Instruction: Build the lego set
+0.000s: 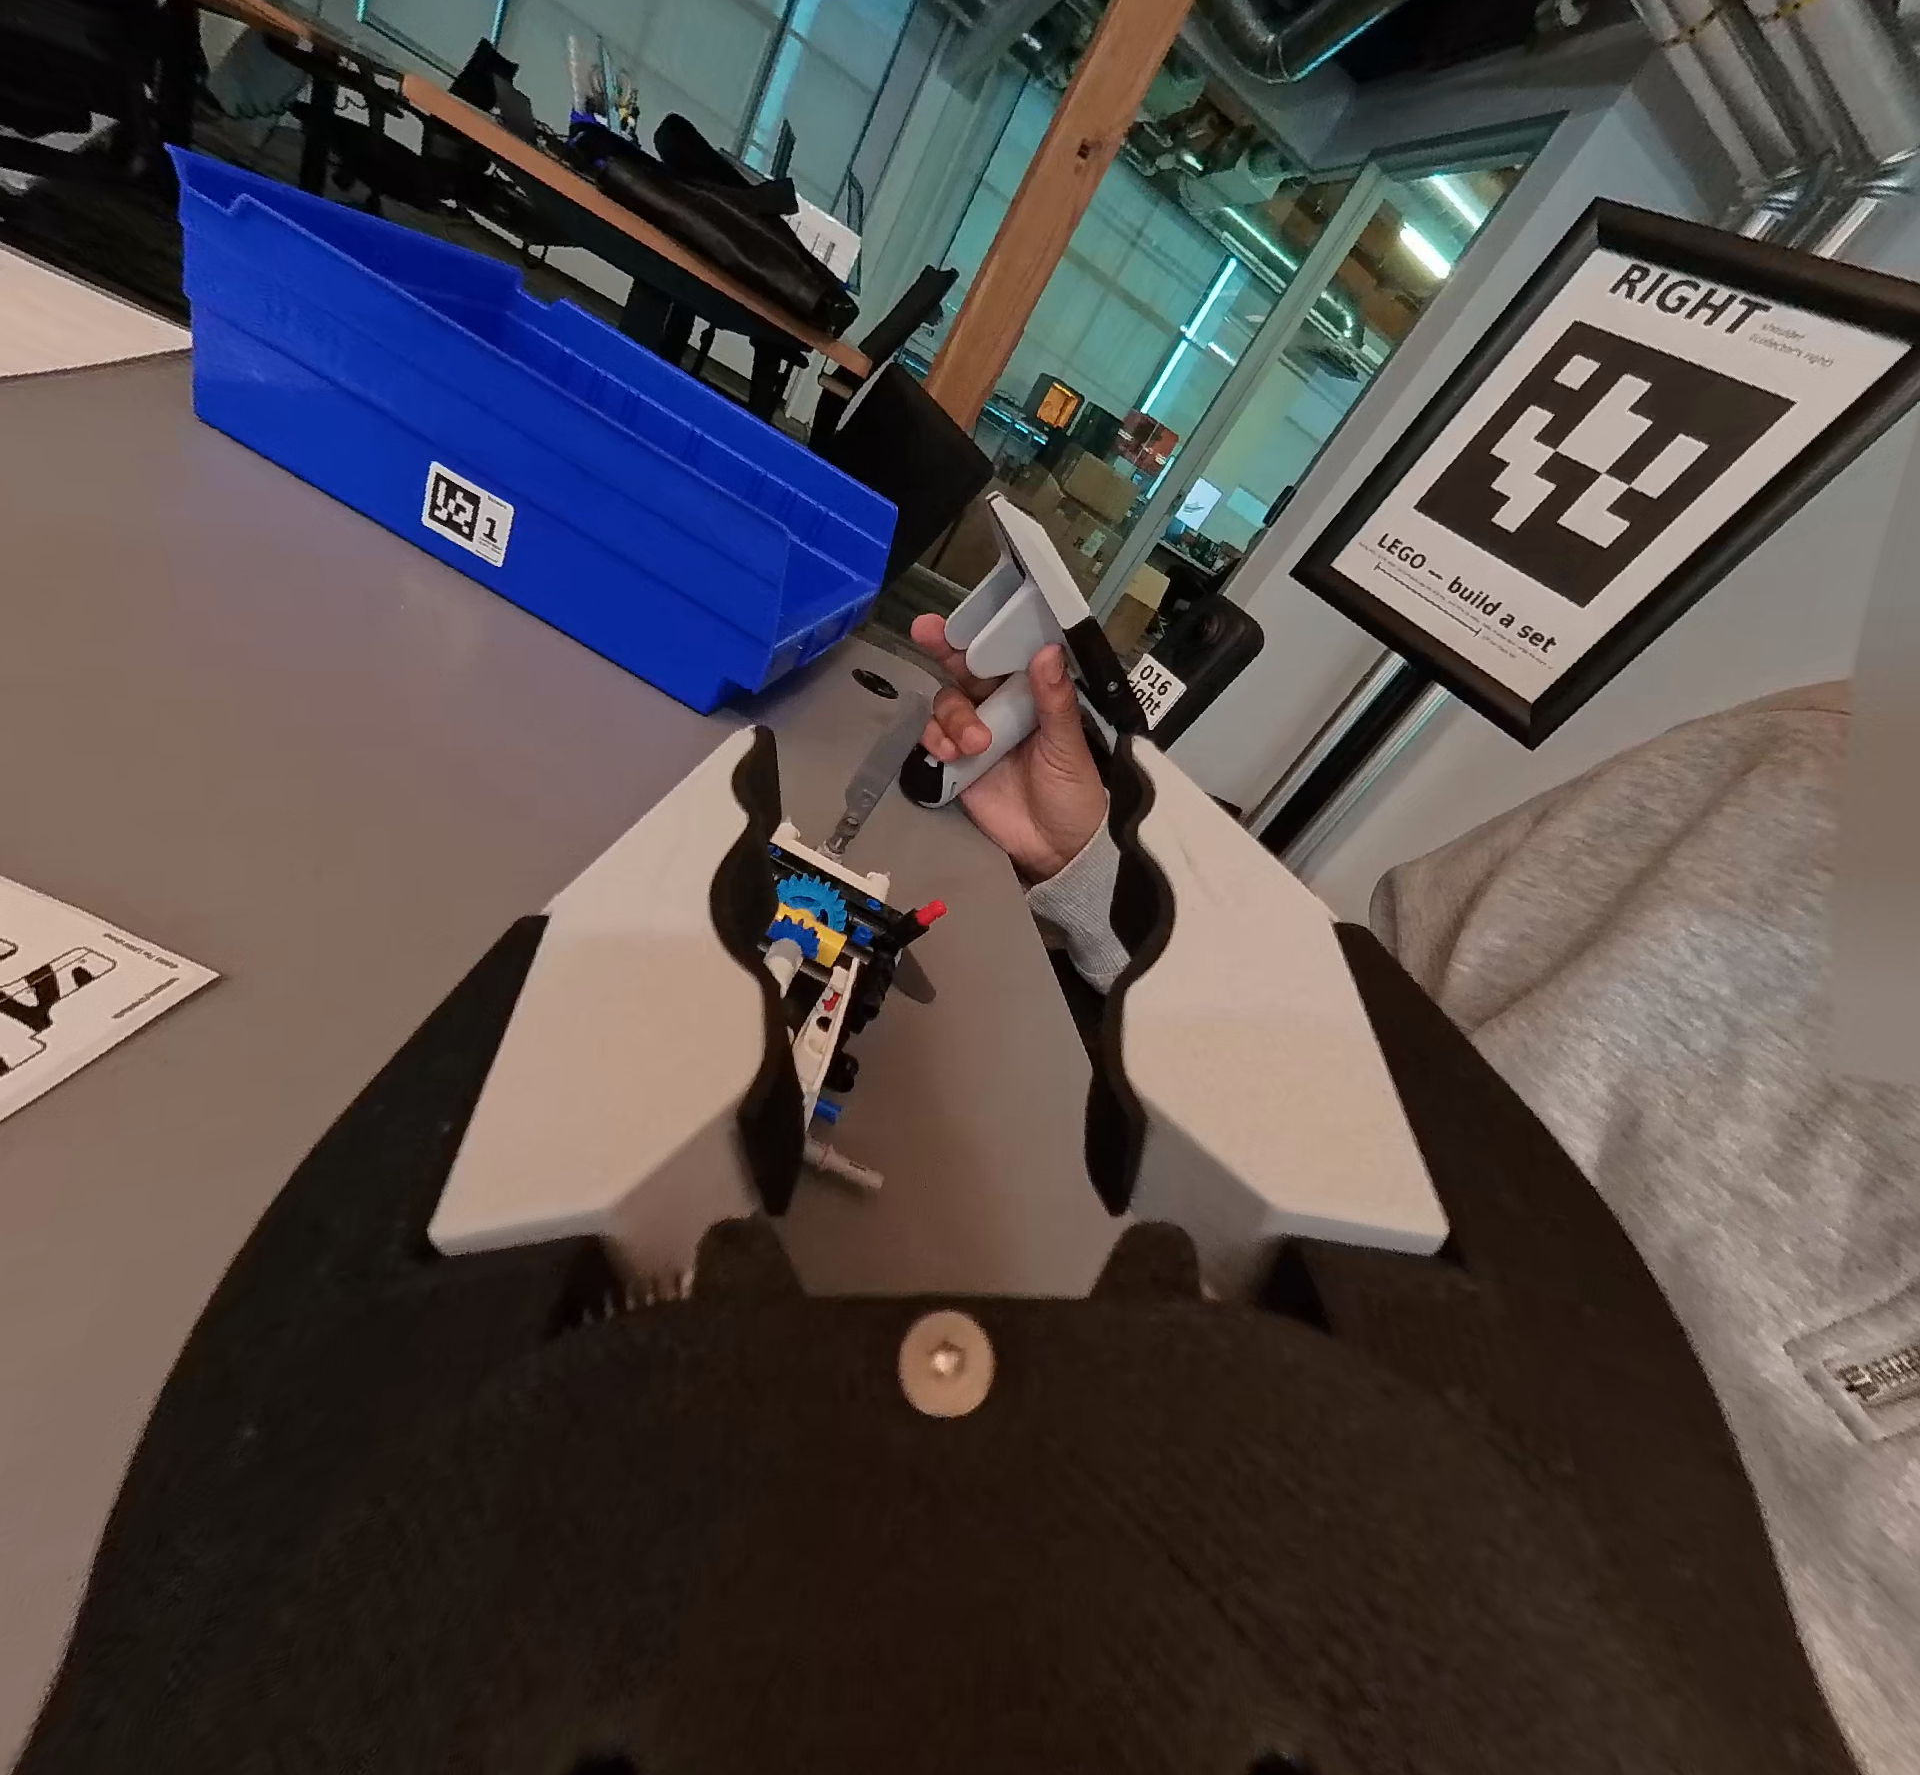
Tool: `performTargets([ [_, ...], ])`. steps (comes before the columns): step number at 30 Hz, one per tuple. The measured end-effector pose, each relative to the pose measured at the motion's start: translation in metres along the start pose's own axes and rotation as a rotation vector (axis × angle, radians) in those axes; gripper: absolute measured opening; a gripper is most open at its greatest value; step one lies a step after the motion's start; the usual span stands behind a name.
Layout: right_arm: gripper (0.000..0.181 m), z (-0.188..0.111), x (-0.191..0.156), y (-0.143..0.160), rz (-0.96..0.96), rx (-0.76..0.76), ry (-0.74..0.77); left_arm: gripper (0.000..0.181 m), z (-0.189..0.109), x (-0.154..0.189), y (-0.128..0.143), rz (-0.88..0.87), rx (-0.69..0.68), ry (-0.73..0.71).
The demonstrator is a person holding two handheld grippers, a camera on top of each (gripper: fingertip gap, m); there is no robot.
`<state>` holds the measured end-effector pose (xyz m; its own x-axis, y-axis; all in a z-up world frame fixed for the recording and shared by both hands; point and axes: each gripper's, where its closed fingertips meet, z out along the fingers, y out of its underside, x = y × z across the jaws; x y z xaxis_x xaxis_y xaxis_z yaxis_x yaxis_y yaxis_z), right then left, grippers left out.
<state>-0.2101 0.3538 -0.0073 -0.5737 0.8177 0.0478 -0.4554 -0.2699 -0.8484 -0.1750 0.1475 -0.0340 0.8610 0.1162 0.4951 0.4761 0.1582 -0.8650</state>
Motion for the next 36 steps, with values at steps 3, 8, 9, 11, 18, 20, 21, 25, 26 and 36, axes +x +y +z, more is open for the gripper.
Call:
performTargets([
  [3, 0.000, 0.000, -0.001, 0.000, -0.005, -0.001, -0.003, 0.062, 0.000, 0.000, 0.000, -0.002, 0.001, 0.001],
  [8, 0.000, 0.000, -0.001, 0.000, -0.005, 0.000, -0.004, 0.063, -0.001, 0.000, -0.001, 0.009, 0.002, -0.004],
  [9, 0.000, 0.000, -0.001, 0.000, -0.005, 0.000, -0.004, 0.065, -0.002, -0.001, -0.002, 0.018, 0.006, -0.012],
  [11, 0.000, 0.000, -0.001, -0.001, -0.005, 0.002, -0.004, 0.066, -0.009, -0.001, -0.010, 0.024, 0.032, -0.010],
  [18, 0.000, 0.000, -0.001, -0.001, 0.001, 0.006, -0.005, 0.069, -0.040, -0.026, -0.026, 0.173, 0.030, -0.205],
  [20, 0.000, 0.000, 0.000, -0.002, 0.002, 0.008, -0.004, 0.077, -0.037, -0.027, -0.018, 0.231, -0.039, -0.223],
  [21, 0.000, 0.000, 0.000, -0.002, 0.003, 0.009, -0.004, 0.080, -0.035, -0.025, -0.015, 0.229, -0.055, -0.209],
  [25, 0.000, -0.001, 0.000, -0.003, 0.010, 0.015, -0.004, 0.085, -0.036, -0.024, -0.010, 0.213, -0.099, -0.174],
  [26, 0.000, -0.001, 0.000, -0.003, 0.012, 0.016, -0.004, 0.085, -0.039, -0.026, -0.011, 0.225, -0.102, -0.191],
  [36, 0.000, -0.002, 0.002, -0.005, 0.028, 0.025, -0.003, 0.074, -0.088, -0.040, 0.008, 0.273, -0.252, -0.313],
])
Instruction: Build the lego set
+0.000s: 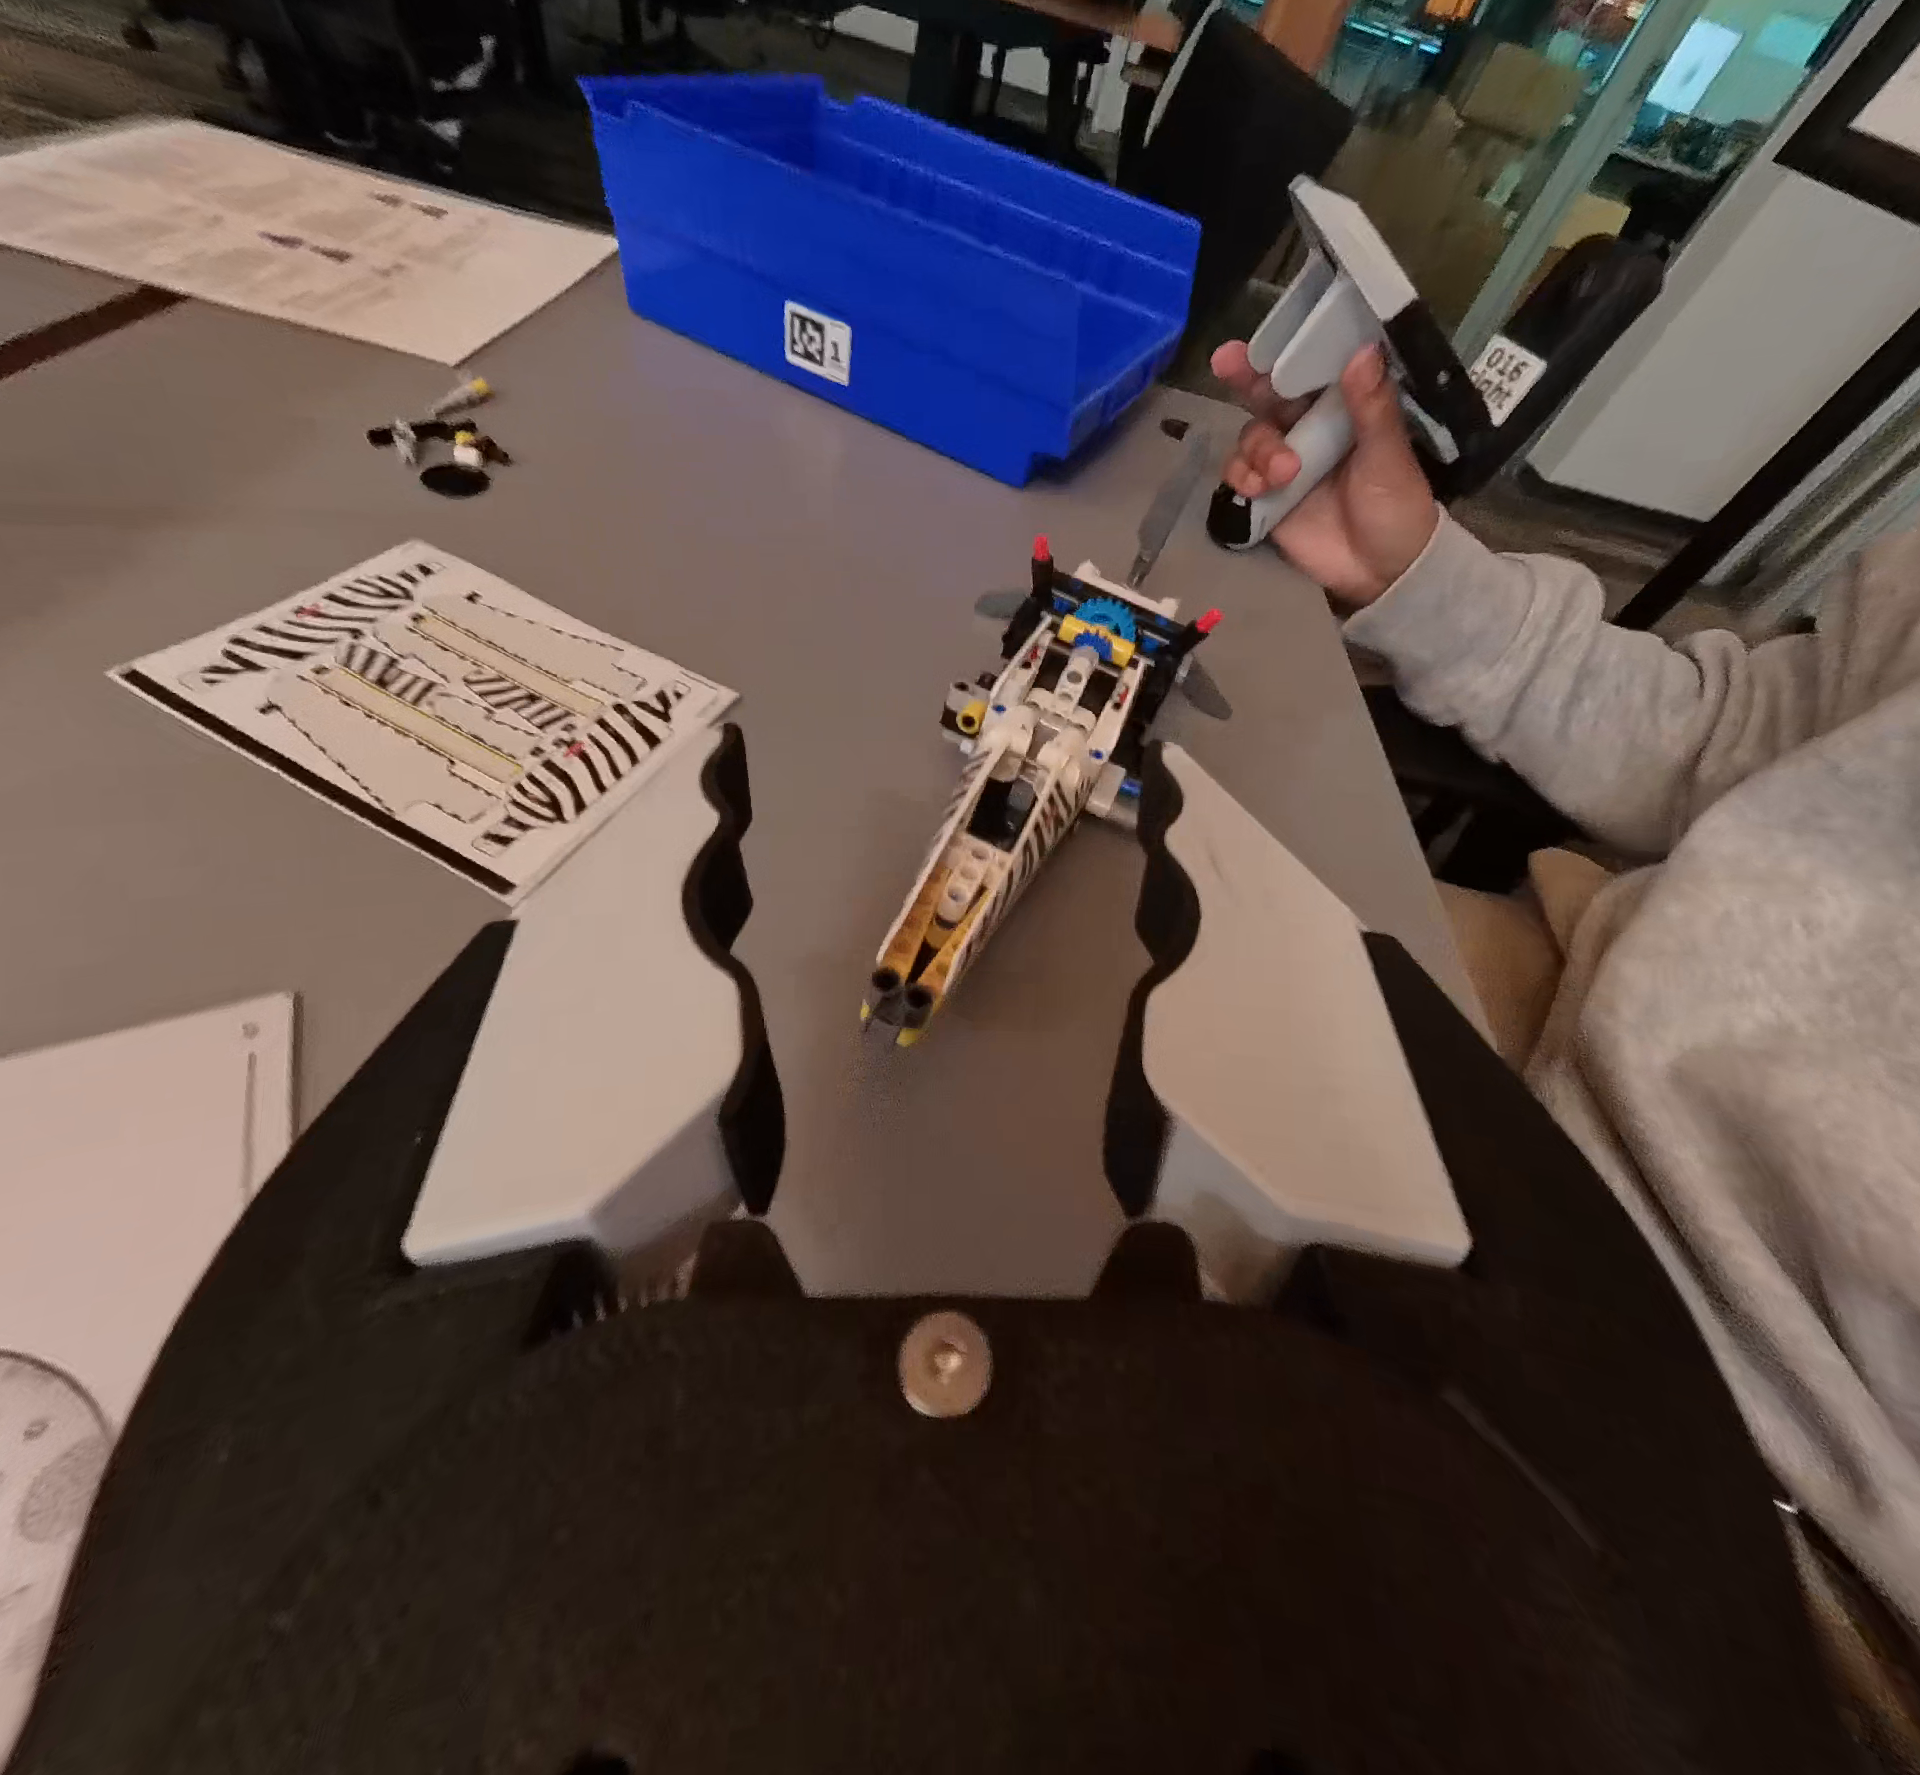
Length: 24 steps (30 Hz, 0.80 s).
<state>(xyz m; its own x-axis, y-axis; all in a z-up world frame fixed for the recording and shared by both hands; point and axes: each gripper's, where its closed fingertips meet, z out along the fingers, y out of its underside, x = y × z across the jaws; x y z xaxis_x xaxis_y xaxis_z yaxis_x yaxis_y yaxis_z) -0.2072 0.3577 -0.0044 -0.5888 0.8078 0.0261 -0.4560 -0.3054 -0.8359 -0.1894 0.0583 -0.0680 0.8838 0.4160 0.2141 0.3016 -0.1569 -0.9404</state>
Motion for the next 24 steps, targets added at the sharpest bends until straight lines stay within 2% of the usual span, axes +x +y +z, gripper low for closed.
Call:
performTargets([
  [3, 0.000, 0.000, 0.000, 0.000, -0.003, -0.002, 0.000, 0.075, 0.011, 0.006, 0.010, -0.035, -0.028, 0.063],
  [6, 0.000, 0.001, -0.001, 0.001, -0.007, -0.004, -0.001, 0.073, 0.026, 0.017, 0.033, -0.058, -0.169, 0.116],
  [9, 0.000, 0.001, -0.001, 0.000, -0.008, -0.004, -0.001, 0.074, 0.037, 0.015, 0.052, -0.041, -0.281, 0.074],
  [12, 0.000, 0.001, -0.001, 0.000, -0.008, -0.003, -0.001, 0.076, 0.043, 0.009, 0.062, -0.006, -0.334, 0.019],
  [14, 0.000, 0.000, -0.002, 0.000, -0.007, -0.002, -0.002, 0.069, 0.043, 0.007, 0.066, -0.004, -0.357, 0.009],
  [18, 0.000, 0.000, -0.002, 0.000, -0.005, 0.000, -0.001, 0.033, 0.040, 0.008, 0.068, 0.002, -0.367, 0.023],
  [24, 0.000, 0.000, -0.002, 0.000, -0.005, 0.002, -0.001, 0.031, 0.039, 0.007, 0.065, 0.003, -0.353, 0.023],
])
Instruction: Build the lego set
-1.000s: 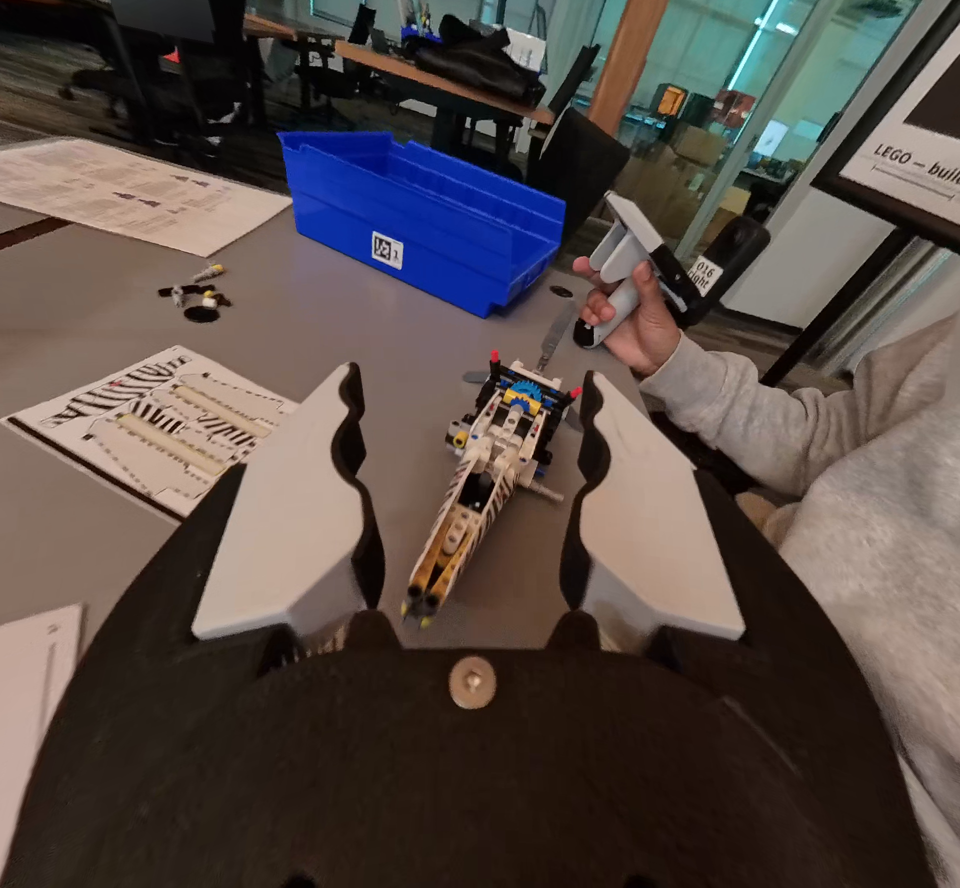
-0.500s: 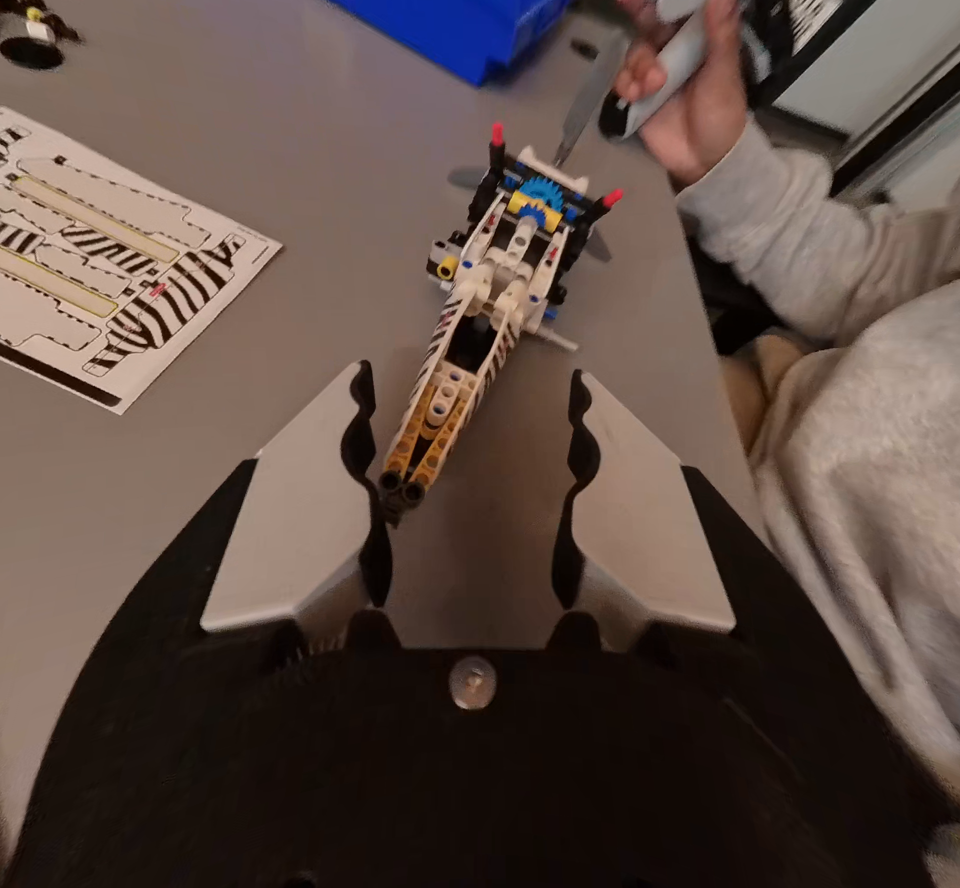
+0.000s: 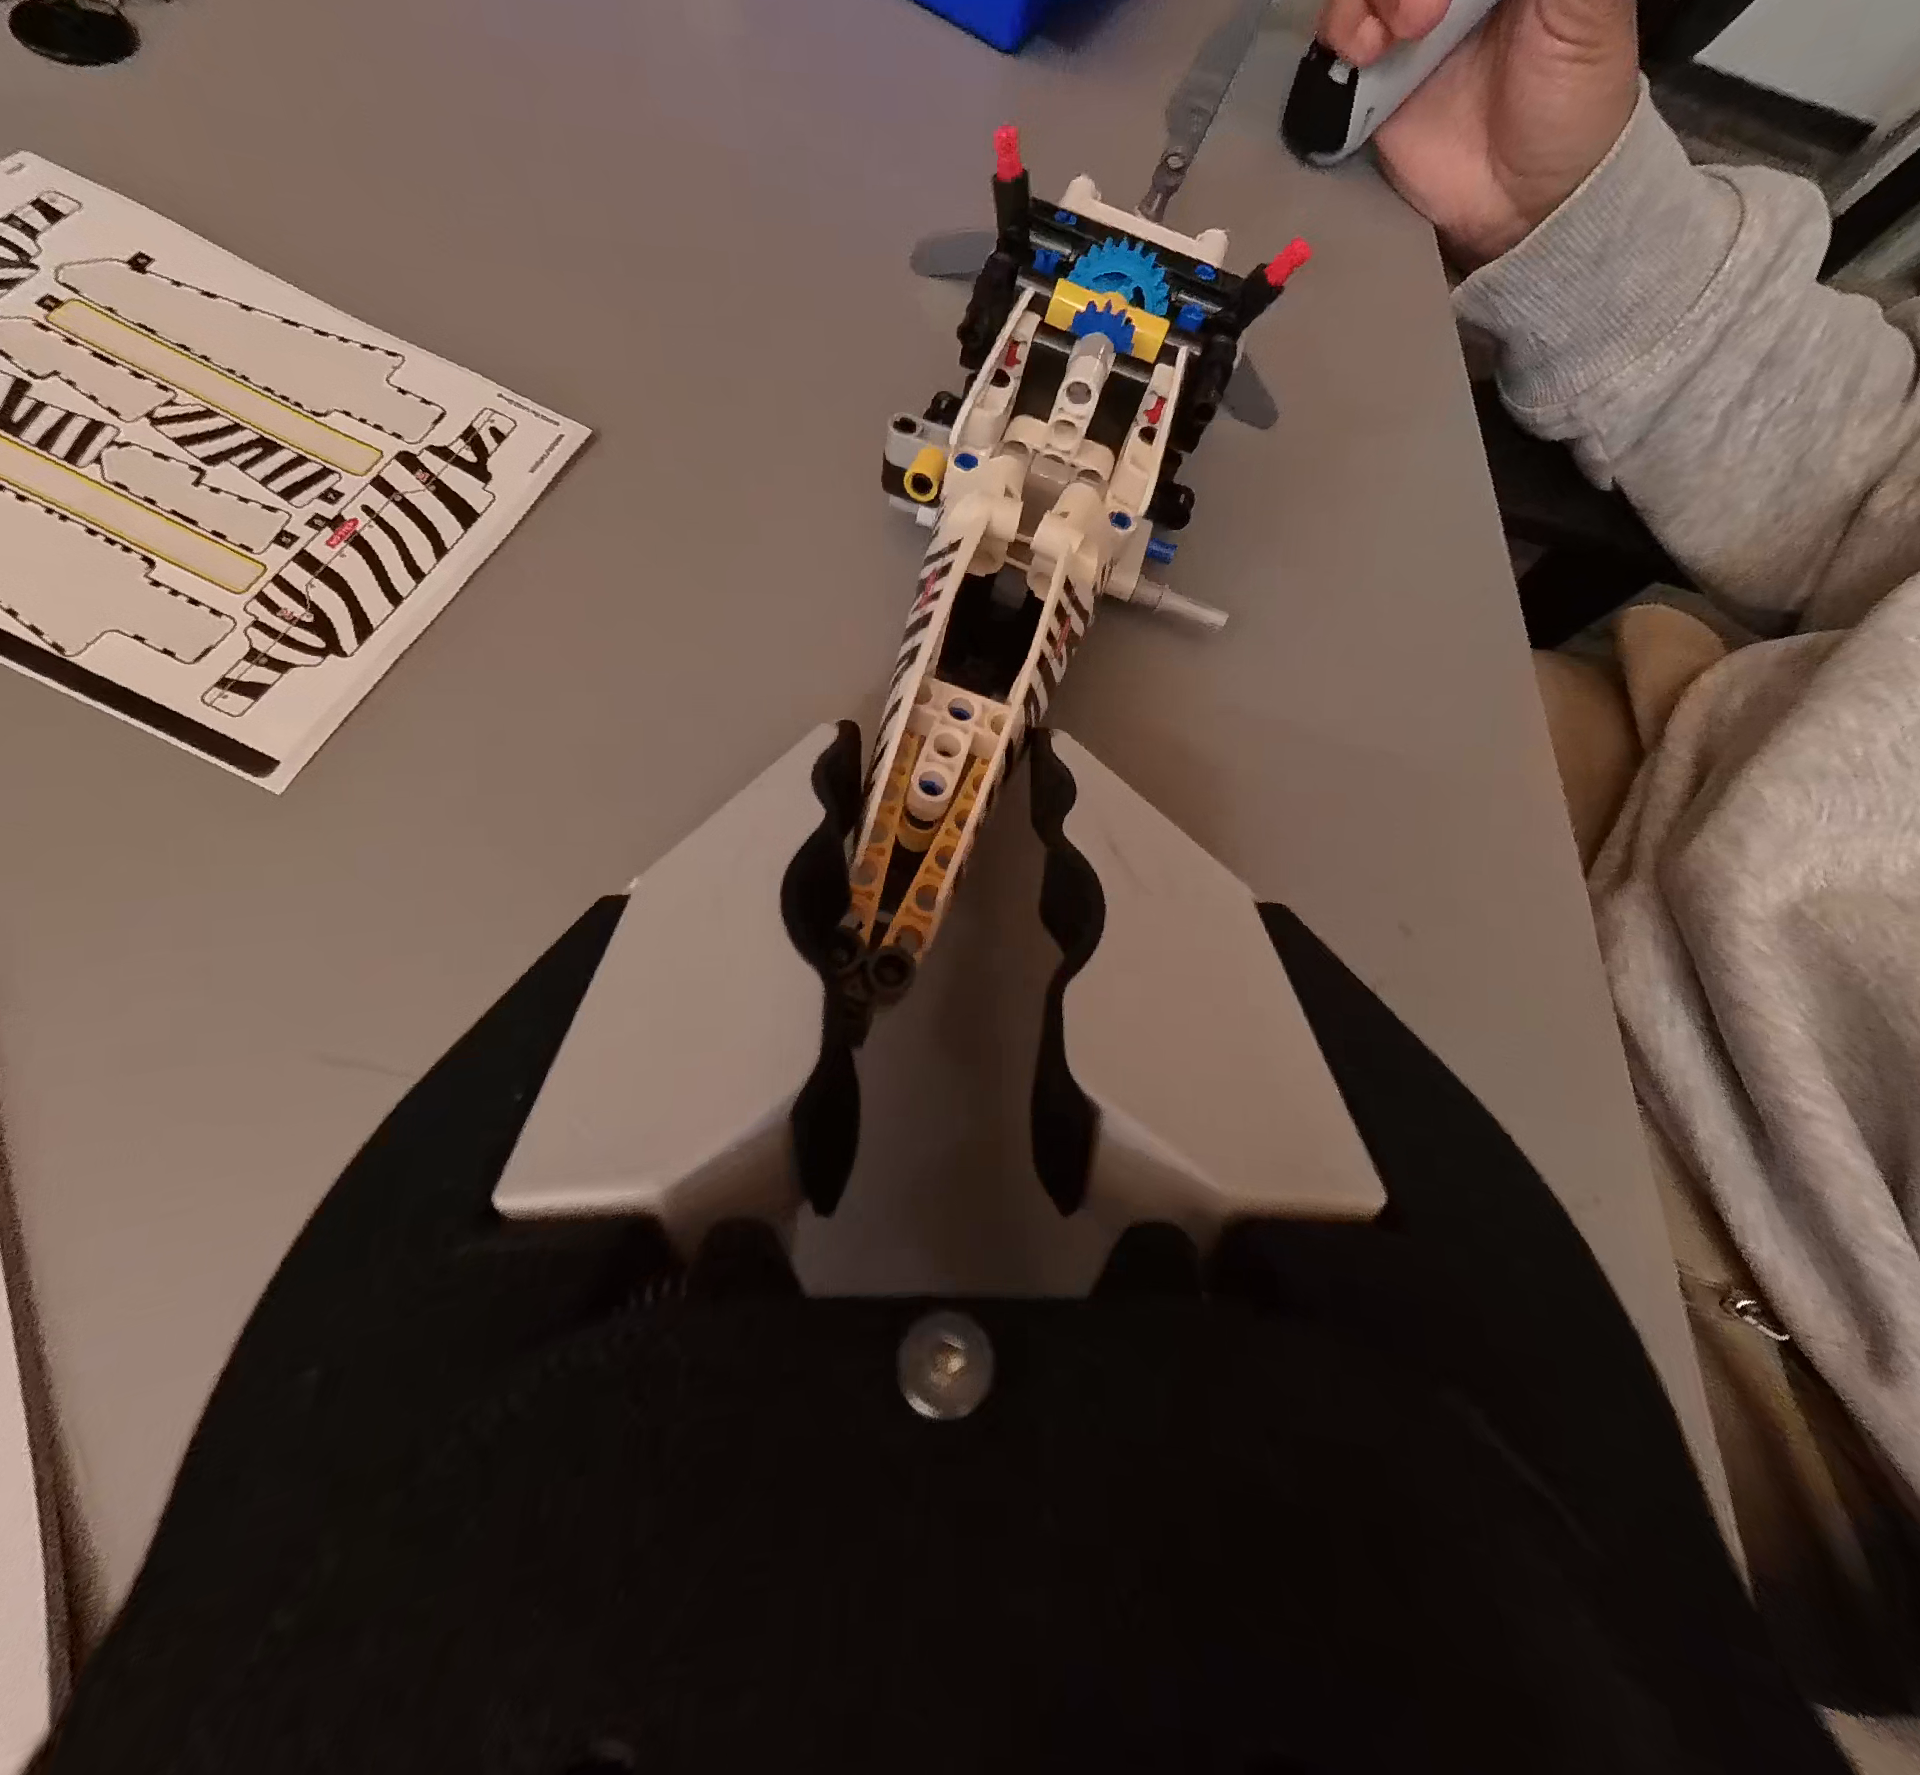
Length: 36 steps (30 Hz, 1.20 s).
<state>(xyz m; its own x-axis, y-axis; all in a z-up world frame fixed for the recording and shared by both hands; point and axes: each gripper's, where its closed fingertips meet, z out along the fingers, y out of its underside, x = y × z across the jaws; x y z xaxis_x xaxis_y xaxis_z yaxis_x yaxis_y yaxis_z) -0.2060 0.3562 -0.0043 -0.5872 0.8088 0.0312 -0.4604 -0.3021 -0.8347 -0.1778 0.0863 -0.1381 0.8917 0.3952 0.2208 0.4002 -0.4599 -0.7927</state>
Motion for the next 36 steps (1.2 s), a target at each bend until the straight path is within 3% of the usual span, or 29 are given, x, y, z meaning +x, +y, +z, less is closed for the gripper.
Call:
performTargets([
  [7, 0.000, 0.000, 0.000, 0.000, 0.001, 0.003, 0.000, 0.028, -0.014, -0.006, -0.011, -0.070, 0.100, 0.015],
  [14, 0.000, -0.001, -0.001, 0.000, 0.003, 0.005, -0.001, 0.028, -0.016, -0.027, -0.005, -0.125, 0.088, -0.080],
  [19, 0.000, -0.001, -0.001, -0.001, 0.006, 0.008, 0.001, 0.026, -0.016, -0.022, -0.005, -0.125, 0.111, -0.062],
  [24, 0.000, -0.003, 0.002, -0.003, 0.029, 0.021, 0.011, 0.024, -0.028, 0.015, -0.028, -0.161, 0.318, -0.010],
  [30, 0.000, -0.004, 0.003, -0.003, 0.038, 0.026, 0.015, 0.034, -0.041, 0.055, -0.032, -0.195, 0.543, -0.243],
  [34, 0.000, -0.002, 0.001, -0.001, 0.018, 0.010, 0.017, 0.022, -0.042, 0.080, -0.039, -0.211, 0.699, -0.234],
  [36, 0.000, 0.000, 0.001, 0.001, 0.006, -0.008, 0.023, 0.026, -0.041, 0.080, -0.040, -0.202, 0.701, -0.253],
])
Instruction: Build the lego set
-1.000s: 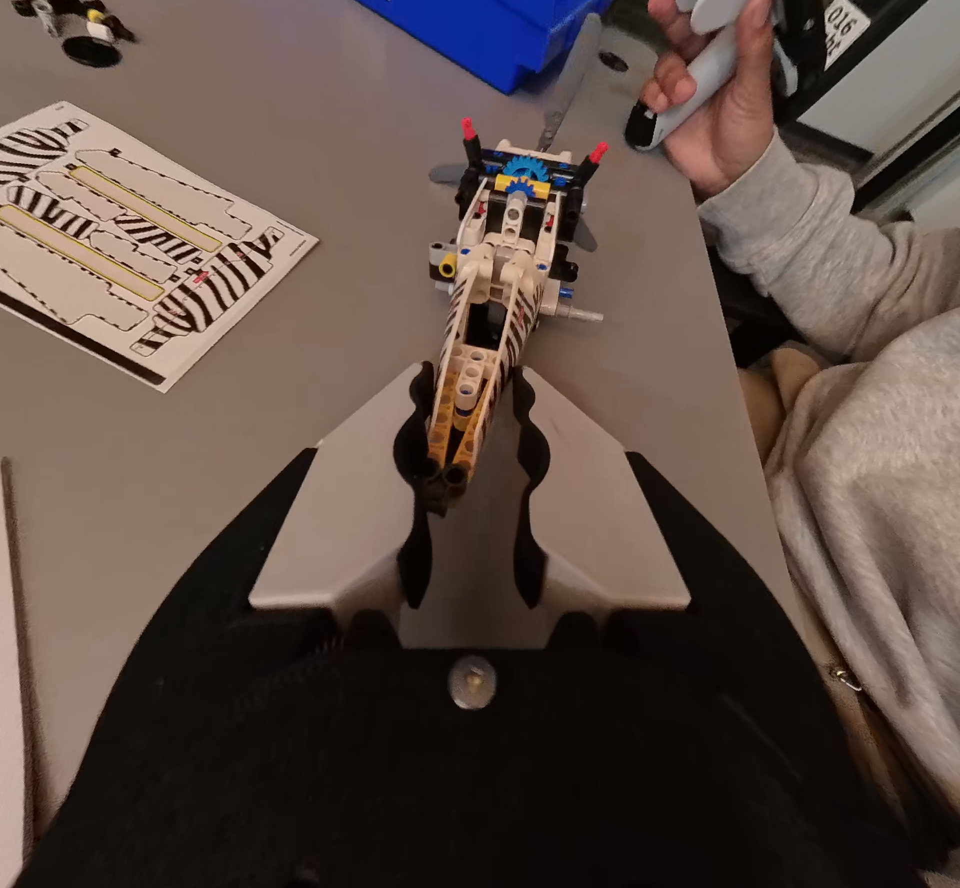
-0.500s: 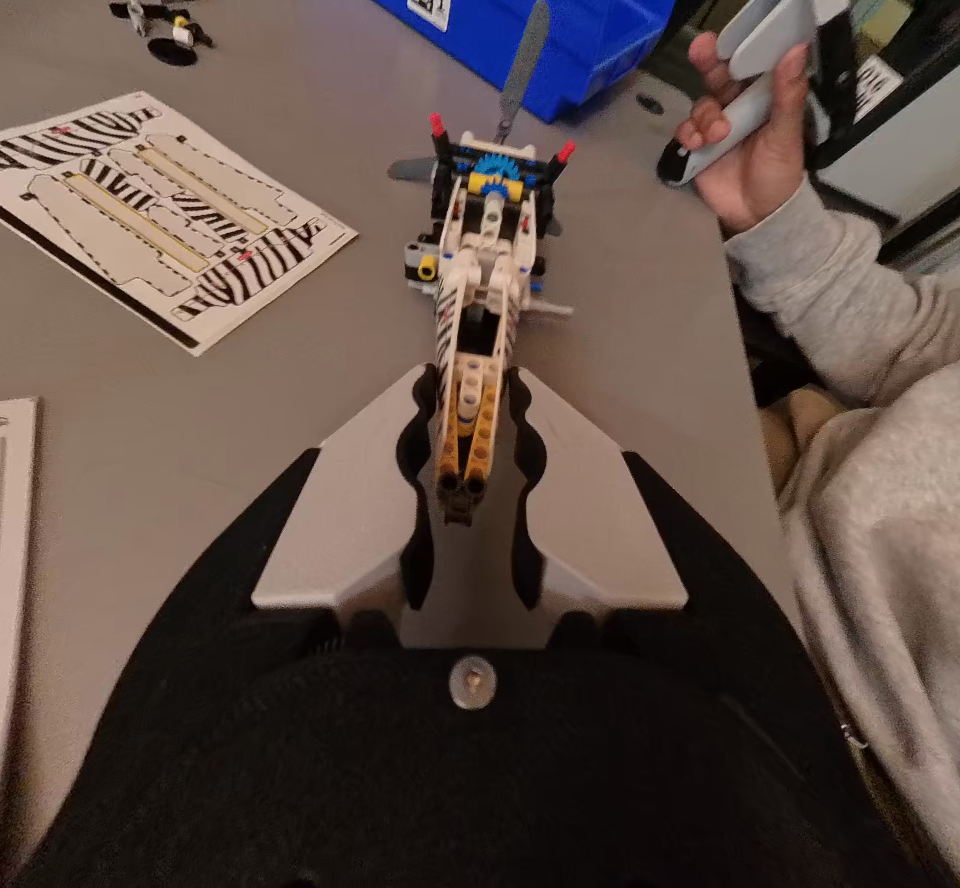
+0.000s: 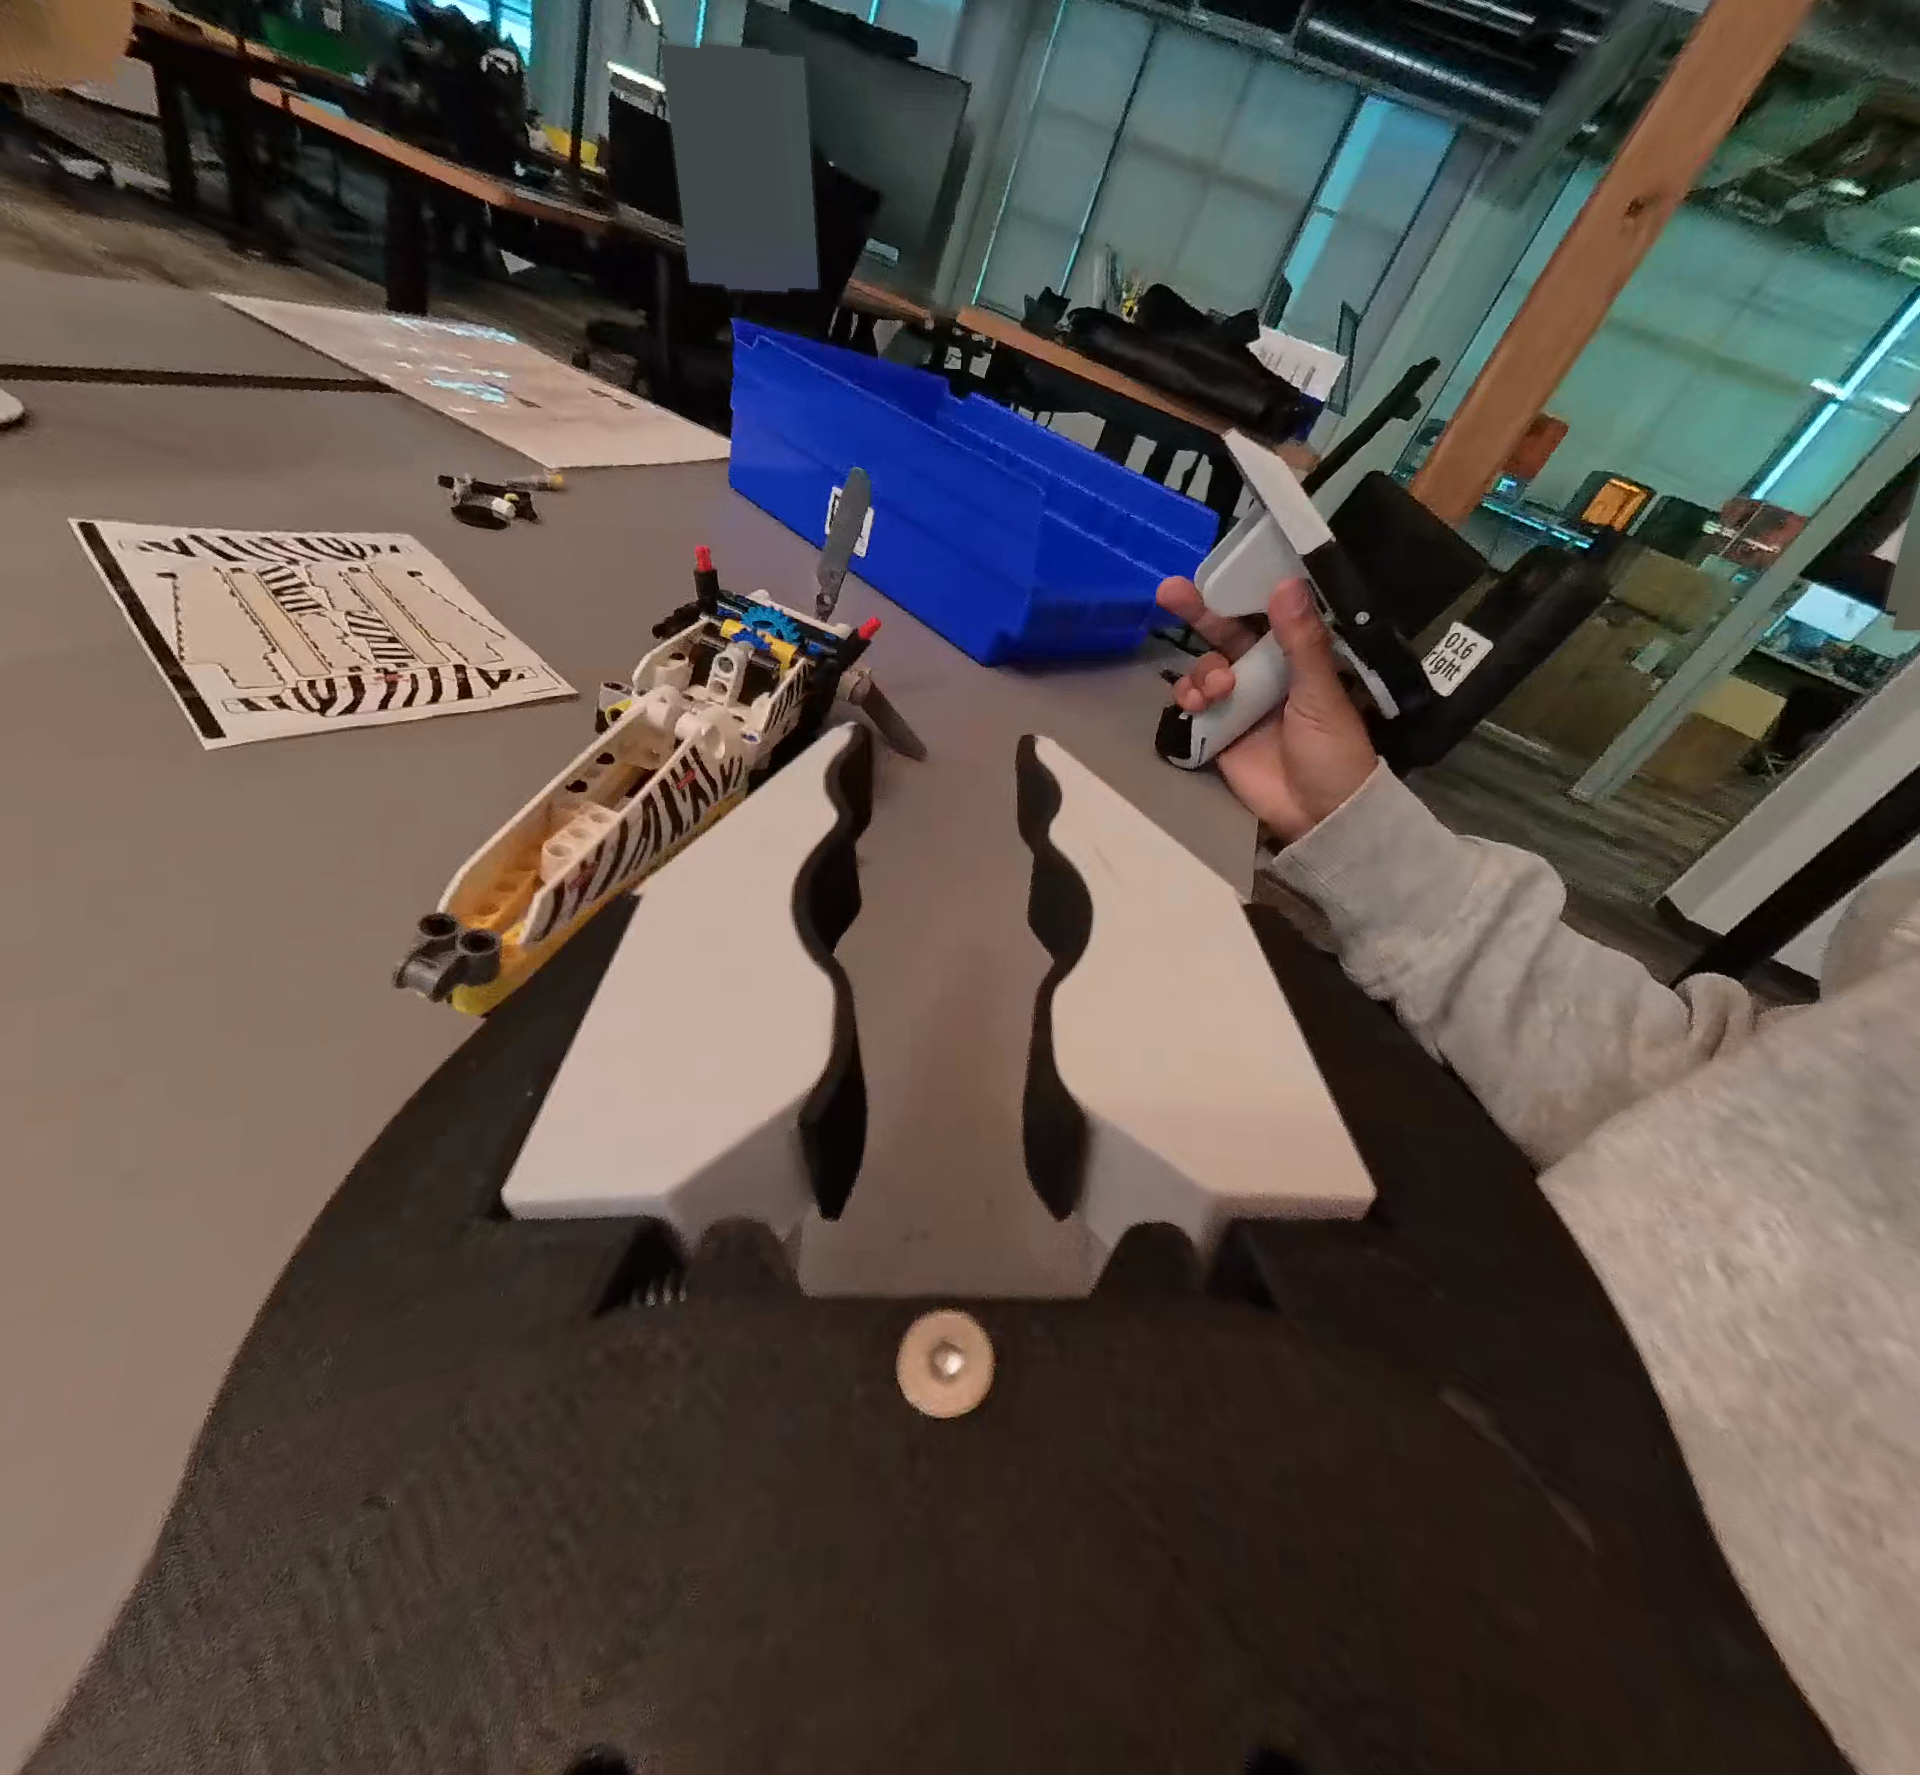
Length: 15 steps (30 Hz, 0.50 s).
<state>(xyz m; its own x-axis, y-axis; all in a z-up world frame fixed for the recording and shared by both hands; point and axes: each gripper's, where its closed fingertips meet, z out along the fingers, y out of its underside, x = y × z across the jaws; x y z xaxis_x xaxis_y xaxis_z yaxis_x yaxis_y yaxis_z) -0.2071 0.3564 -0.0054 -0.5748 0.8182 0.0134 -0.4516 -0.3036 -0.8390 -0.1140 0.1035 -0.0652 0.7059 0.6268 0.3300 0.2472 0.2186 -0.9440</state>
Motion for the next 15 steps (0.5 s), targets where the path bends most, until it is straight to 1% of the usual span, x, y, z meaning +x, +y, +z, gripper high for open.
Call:
performTargets([
  [2, 0.000, 0.002, -0.001, 0.002, -0.016, -0.014, 0.001, 0.035, 0.001, 0.000, 0.002, -0.027, -0.014, 0.021],
  [4, 0.000, 0.002, -0.003, 0.002, -0.037, -0.014, 0.003, 0.039, 0.000, -0.001, 0.001, -0.056, -0.005, 0.036],
  [6, 0.000, 0.002, -0.004, 0.003, -0.053, -0.017, 0.006, 0.043, -0.002, -0.005, -0.003, -0.063, 0.020, 0.015],
  [7, 0.000, 0.002, -0.005, 0.003, -0.049, -0.026, 0.005, 0.050, -0.004, -0.010, -0.005, -0.055, 0.035, -0.028],
  [8, 0.000, 0.003, -0.006, 0.006, -0.019, -0.055, -0.001, 0.065, -0.007, -0.021, -0.009, -0.029, 0.064, -0.117],
  [9, 0.000, 0.005, -0.009, 0.012, 0.038, -0.111, -0.026, 0.078, -0.013, -0.035, -0.016, 0.016, 0.106, -0.238],
  [10, 0.000, 0.008, -0.014, 0.019, 0.111, -0.174, -0.069, 0.072, -0.020, -0.045, -0.023, 0.073, 0.143, -0.335],
  [11, 0.000, 0.010, -0.020, 0.026, 0.196, -0.226, -0.108, 0.070, -0.023, -0.053, -0.027, 0.114, 0.152, -0.404],
  [13, 0.000, 0.012, -0.029, 0.033, 0.370, -0.282, -0.176, 0.080, -0.020, -0.068, -0.023, 0.106, 0.094, -0.468],
  [15, 0.000, 0.013, -0.039, 0.037, 0.464, -0.318, -0.237, 0.097, -0.011, -0.084, -0.017, 0.046, 0.020, -0.496],
])
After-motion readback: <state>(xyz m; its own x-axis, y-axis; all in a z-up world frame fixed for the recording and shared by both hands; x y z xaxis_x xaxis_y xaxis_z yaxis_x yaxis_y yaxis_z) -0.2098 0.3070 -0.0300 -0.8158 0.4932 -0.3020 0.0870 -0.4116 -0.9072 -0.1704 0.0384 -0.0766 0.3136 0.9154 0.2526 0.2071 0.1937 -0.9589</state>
